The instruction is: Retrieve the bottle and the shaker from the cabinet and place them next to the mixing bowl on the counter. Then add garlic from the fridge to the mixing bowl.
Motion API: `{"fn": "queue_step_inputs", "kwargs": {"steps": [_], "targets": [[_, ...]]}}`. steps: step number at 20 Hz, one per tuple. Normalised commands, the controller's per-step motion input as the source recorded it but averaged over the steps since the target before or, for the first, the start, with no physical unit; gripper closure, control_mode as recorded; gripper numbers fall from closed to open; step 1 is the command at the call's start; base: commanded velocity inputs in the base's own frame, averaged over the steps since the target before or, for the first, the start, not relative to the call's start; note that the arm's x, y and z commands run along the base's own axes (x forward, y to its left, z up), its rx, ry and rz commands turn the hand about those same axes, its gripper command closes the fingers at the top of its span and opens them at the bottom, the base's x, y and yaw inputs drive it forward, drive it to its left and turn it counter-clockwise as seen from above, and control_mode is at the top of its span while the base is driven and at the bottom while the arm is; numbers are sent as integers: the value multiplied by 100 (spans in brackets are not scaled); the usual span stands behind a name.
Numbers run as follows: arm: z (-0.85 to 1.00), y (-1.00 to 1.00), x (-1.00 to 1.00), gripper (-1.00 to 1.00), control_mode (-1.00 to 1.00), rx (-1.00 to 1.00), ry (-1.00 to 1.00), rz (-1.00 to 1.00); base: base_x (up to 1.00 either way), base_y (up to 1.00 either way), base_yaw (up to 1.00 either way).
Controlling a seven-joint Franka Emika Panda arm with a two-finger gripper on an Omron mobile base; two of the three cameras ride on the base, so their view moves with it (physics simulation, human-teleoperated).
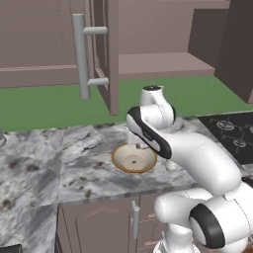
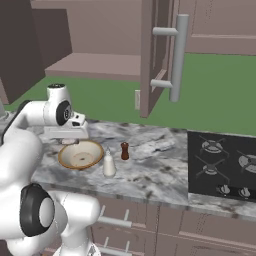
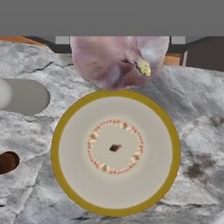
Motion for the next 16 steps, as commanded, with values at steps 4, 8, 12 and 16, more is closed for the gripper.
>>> {"fn": "queue_step_inputs", "kwargs": {"steps": [4,8,12,16], "targets": [[0,15,23,100,-100,2,-17,0,0,0,0],[0,16,14,100,-100,0,-12,0,0,0,0],[0,7,28,100,-100,0,-8,0,0,0,0],[-5,0,33,100,-100,0,-4,0,0,0,0]]}}
